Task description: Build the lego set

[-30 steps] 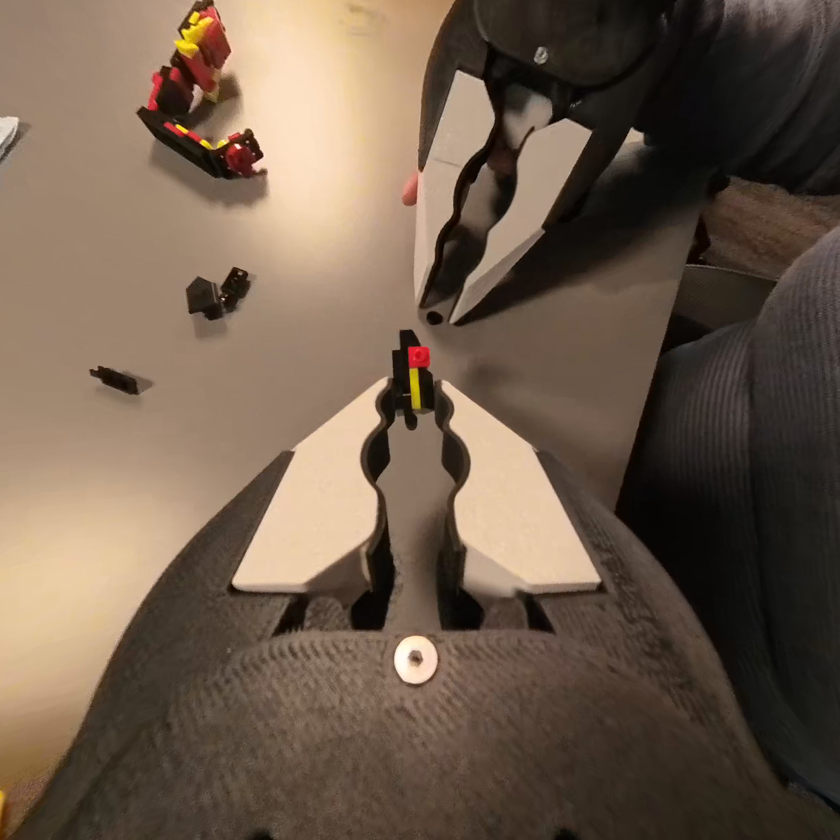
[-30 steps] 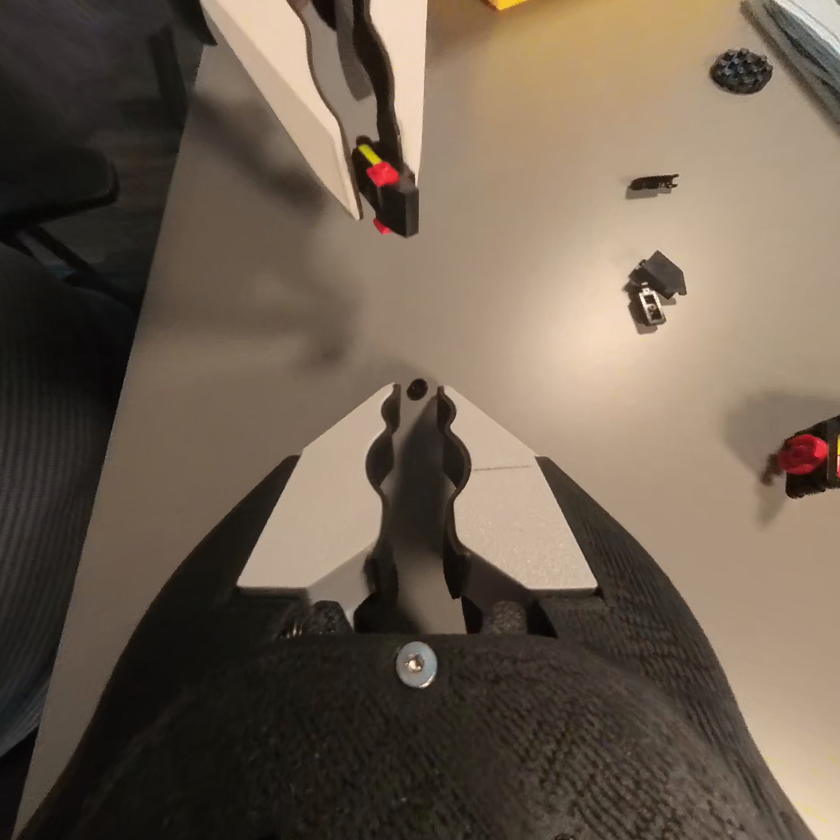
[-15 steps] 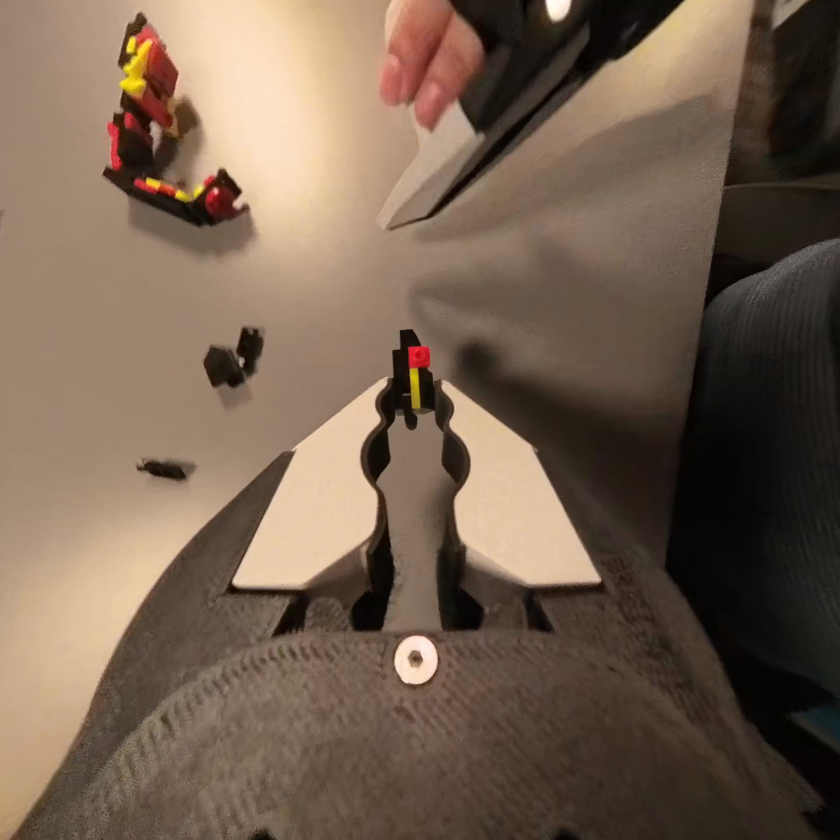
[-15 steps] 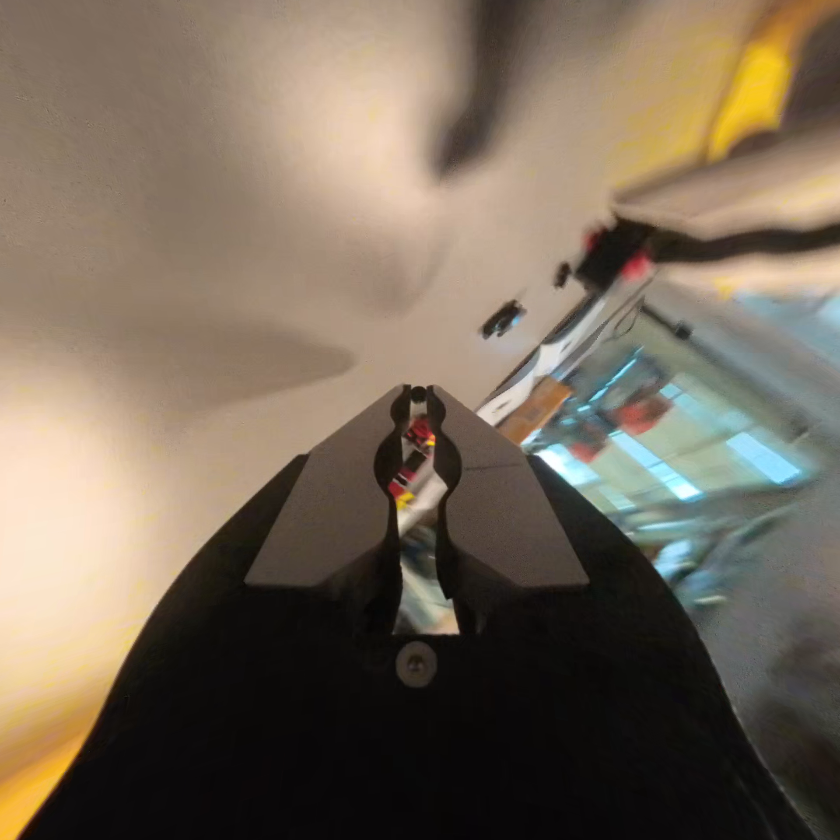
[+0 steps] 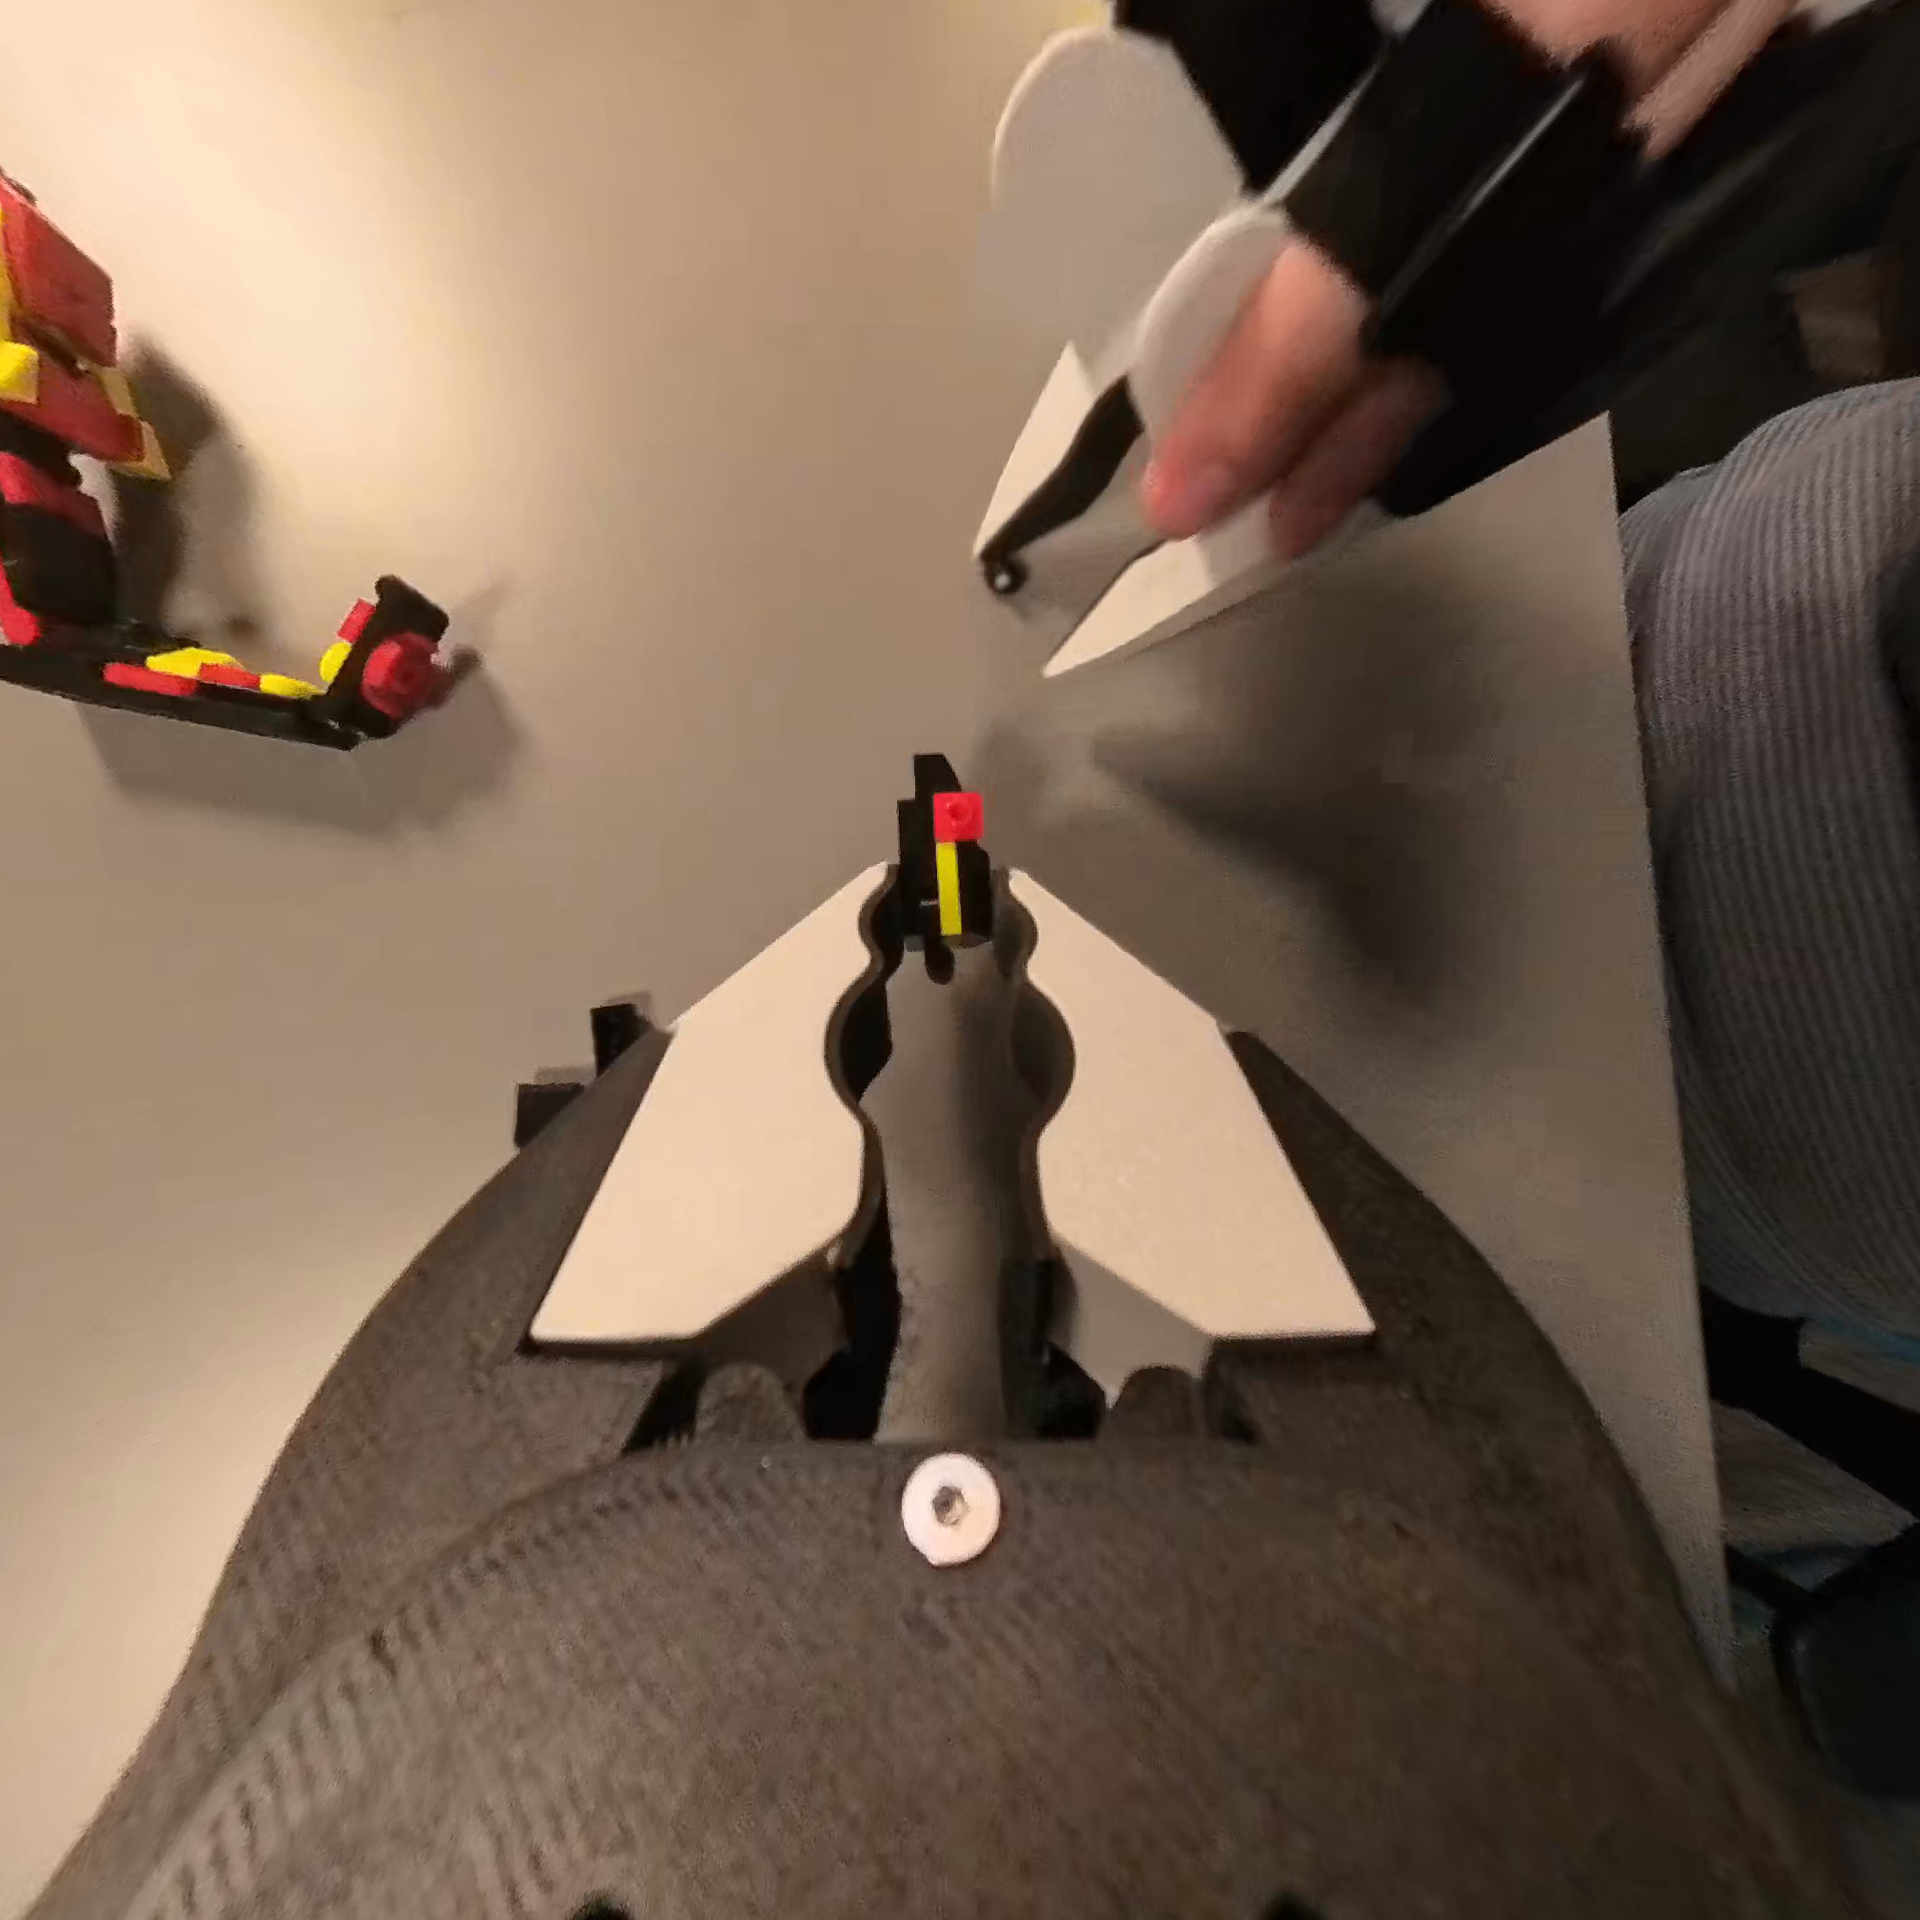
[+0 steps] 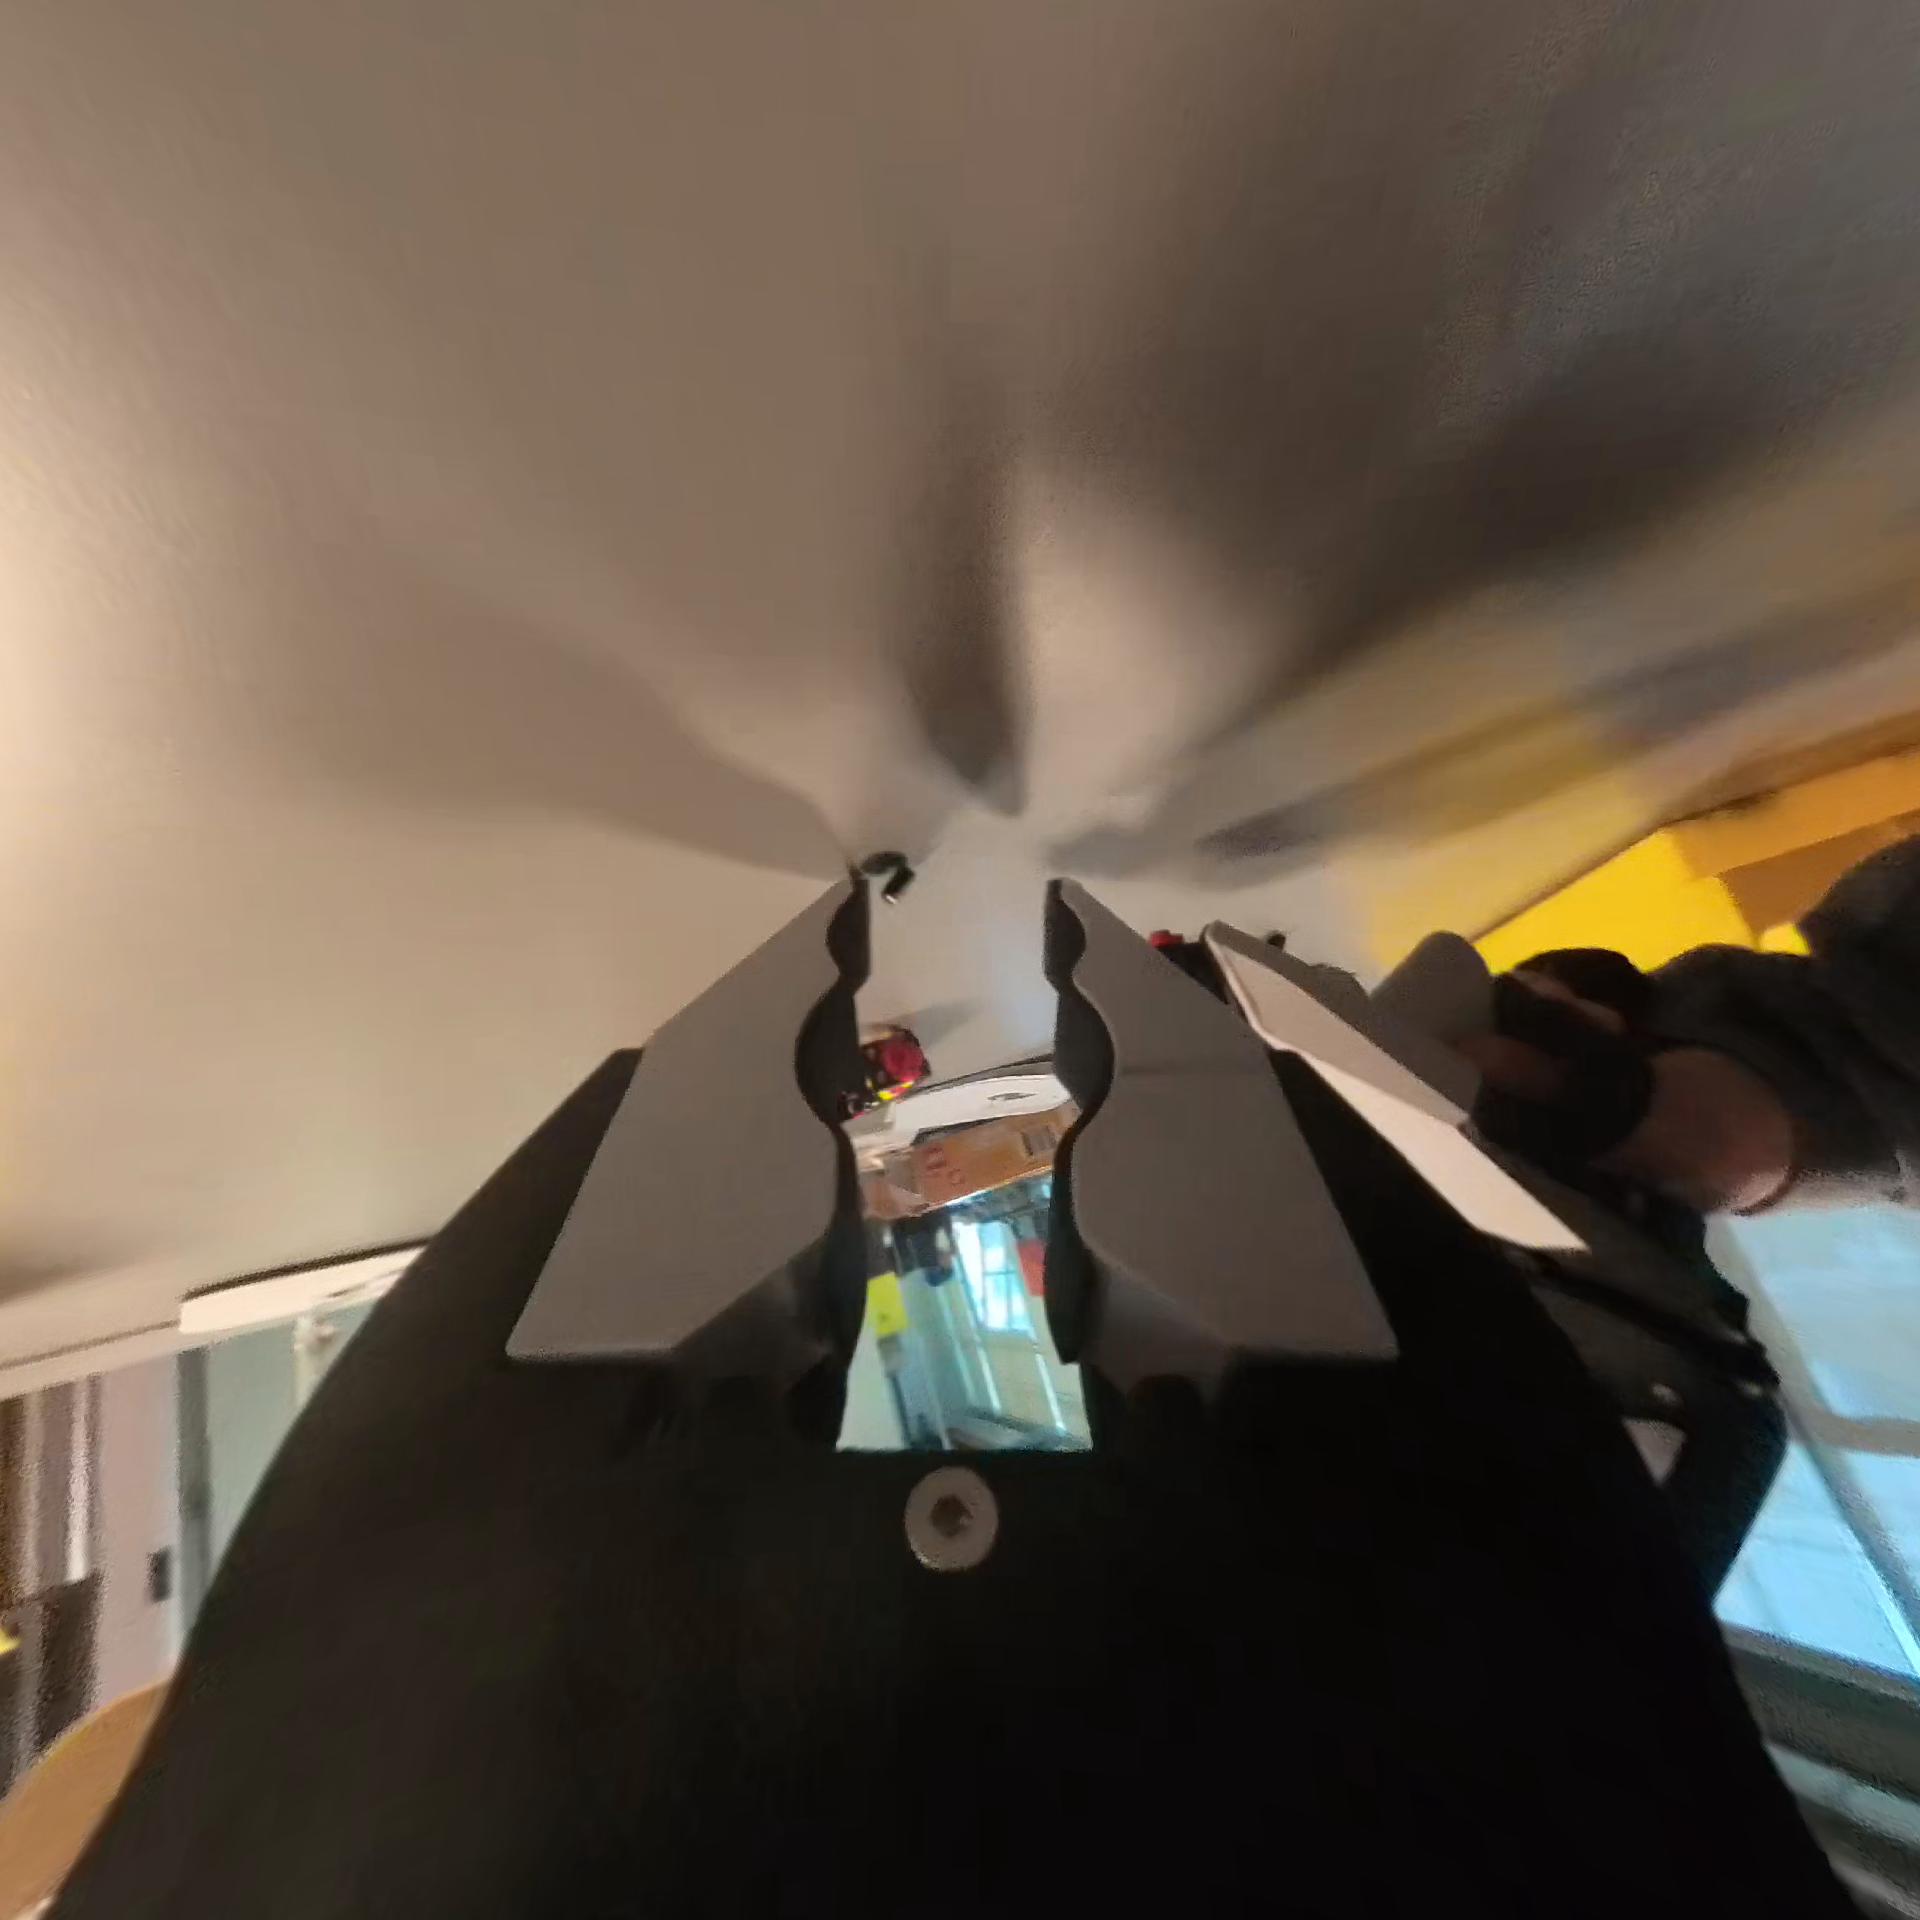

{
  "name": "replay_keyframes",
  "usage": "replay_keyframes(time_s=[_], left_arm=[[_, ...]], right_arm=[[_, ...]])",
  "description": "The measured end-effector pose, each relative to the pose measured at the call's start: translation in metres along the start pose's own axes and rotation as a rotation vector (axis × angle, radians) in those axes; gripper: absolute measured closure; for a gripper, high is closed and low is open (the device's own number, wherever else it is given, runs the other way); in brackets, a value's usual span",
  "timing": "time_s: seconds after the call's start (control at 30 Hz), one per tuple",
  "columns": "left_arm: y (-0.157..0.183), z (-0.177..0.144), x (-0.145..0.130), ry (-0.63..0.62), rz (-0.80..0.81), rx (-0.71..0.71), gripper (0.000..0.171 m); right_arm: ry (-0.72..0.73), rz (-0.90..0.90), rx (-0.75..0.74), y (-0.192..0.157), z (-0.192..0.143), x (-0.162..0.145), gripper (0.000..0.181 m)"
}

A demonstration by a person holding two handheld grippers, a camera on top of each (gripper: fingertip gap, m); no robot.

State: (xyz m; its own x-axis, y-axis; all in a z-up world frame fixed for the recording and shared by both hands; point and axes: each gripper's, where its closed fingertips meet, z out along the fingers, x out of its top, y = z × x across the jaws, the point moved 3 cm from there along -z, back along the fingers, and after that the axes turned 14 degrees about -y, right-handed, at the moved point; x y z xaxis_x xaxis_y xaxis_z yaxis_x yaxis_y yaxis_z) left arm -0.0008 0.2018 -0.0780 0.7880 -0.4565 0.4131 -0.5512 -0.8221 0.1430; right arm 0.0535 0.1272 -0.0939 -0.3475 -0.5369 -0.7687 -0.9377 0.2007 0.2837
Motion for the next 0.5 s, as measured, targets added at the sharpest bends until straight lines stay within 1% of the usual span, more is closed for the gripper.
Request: replay_keyframes(time_s=[0.13, 0.17, 0.2, 0.27, 0.3, 0.33, 0.4, 0.43, 0.5], left_arm=[[-0.006, 0.003, -0.002, -0.002, 0.008, 0.003, 0.156], [-0.006, 0.005, -0.002, -0.005, 0.013, -0.004, 0.156], [-0.005, 0.006, -0.002, -0.011, 0.023, -0.010, 0.156], [-0.005, 0.010, -0.003, -0.029, 0.045, -0.012, 0.156], [-0.004, 0.013, -0.003, -0.037, 0.058, -0.011, 0.156], [-0.004, 0.015, -0.003, -0.042, 0.073, -0.013, 0.156], [-0.001, 0.018, 0.000, -0.033, 0.097, -0.036, 0.156], [0.001, 0.019, 0.002, -0.029, 0.108, -0.049, 0.156], [0.002, 0.021, 0.005, -0.026, 0.133, -0.050, 0.156]], right_arm=[[-0.010, 0.096, 0.033, -0.005, -0.008, 0.000, 0.139], [-0.021, 0.167, 0.057, -0.008, -0.010, -0.004, 0.139], [-0.031, 0.285, 0.095, -0.011, -0.011, -0.010, 0.139], [-0.039, 0.652, 0.216, -0.021, -0.015, -0.026, 0.141], [-0.027, 0.875, 0.273, -0.025, -0.017, -0.032, 0.142], [0.001, 1.104, 0.315, -0.027, -0.019, -0.037, 0.147], [0.082, 1.533, 0.332, -0.024, -0.020, -0.044, 0.155], [0.145, 1.710, 0.325, -0.019, -0.019, -0.043, 0.156], [0.288, 1.947, 0.307, -0.007, -0.017, -0.036, 0.160]])
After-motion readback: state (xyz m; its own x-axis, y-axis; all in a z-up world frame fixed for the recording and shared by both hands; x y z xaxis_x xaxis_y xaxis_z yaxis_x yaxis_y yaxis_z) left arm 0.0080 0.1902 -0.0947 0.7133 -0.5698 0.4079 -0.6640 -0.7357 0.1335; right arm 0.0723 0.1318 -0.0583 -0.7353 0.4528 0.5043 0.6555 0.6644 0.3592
